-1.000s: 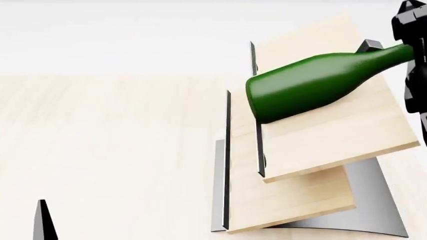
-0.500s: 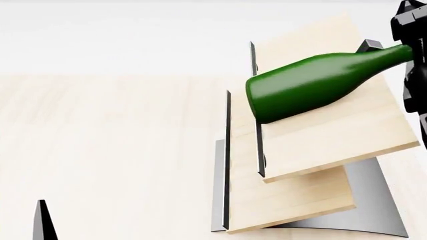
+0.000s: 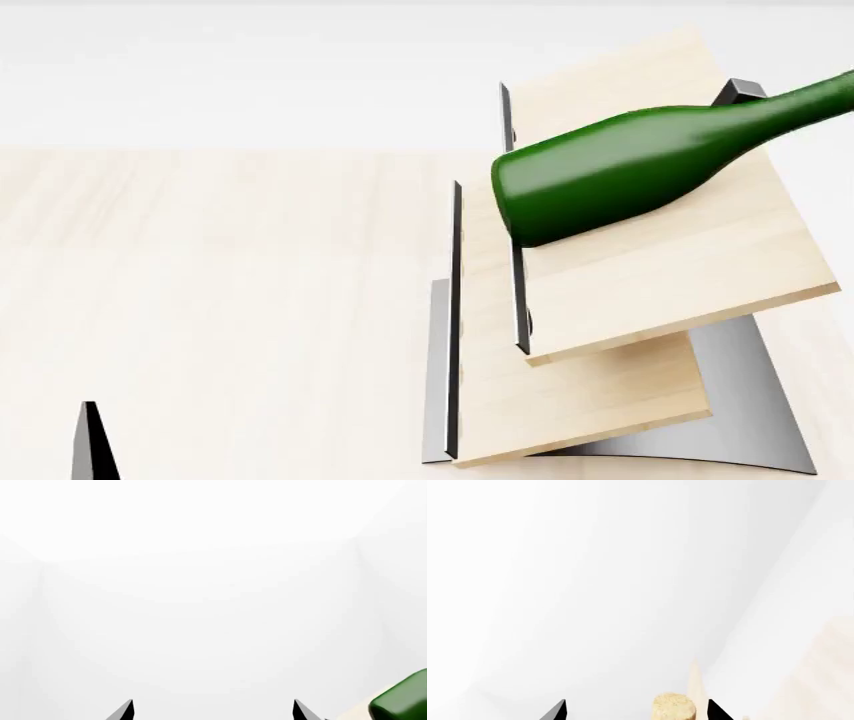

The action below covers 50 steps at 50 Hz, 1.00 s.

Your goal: Put the wine bottle on the wine rack.

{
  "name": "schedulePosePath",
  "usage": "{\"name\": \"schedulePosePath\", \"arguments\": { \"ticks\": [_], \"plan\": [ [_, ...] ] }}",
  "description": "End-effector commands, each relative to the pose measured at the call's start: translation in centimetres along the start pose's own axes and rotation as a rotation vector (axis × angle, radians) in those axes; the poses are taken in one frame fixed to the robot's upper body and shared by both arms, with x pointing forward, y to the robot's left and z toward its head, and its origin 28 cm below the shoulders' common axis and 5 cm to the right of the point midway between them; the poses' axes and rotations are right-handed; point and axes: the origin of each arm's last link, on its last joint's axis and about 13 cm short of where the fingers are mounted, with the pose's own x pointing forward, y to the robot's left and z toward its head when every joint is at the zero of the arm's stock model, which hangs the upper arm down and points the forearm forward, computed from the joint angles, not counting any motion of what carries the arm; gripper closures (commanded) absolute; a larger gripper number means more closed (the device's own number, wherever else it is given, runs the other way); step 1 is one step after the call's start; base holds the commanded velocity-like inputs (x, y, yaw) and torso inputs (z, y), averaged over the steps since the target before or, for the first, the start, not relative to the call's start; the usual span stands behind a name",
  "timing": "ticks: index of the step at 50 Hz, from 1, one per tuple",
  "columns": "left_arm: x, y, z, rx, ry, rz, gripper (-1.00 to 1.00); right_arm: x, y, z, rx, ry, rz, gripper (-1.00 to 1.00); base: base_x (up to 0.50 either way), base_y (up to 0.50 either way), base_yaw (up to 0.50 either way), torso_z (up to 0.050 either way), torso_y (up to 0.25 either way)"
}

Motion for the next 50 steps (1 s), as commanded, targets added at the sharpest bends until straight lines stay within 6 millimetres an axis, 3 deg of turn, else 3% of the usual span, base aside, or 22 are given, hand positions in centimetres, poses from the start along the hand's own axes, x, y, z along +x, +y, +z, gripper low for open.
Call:
{"name": "schedulePosePath", "arguments": {
  "ticks": [1,21,37,41,50],
  "plan": [
    [0.0,-0.1,0.0,0.000,0.000,-0.005,-1.00,-2.3,0.2,1.6,-0.011,-0.060,0.014,-1.00,0.00,0.00,0.00,0.000,0.000],
    [-0.1,-0.1,-0.1,0.002,0.000,-0.006,-1.00,-5.5,-0.6,1.9,-0.070,-0.118,0.044,-1.00,0.00,0.00,0.00,0.000,0.000],
    [-0.1,-0.5,-0.1,0.002,0.004,-0.020,-1.00,-8.5,-1.9,0.5,-0.352,-0.198,0.117,-1.00,0.00,0.00,0.00,0.000,0.000],
    [-0.2,-0.5,-0.2,0.001,0.005,-0.022,-1.00,-9.4,-2.1,0.3,-0.499,-0.296,0.115,-1.00,0.00,0.00,0.00,0.000,0.000],
    [-0.3,-0.8,-0.1,0.001,0.007,-0.034,-1.00,-12.1,-2.0,-0.4,-0.571,-0.416,0.237,-1.00,0.00,0.00,0.00,0.000,0.000]
  ]
}}
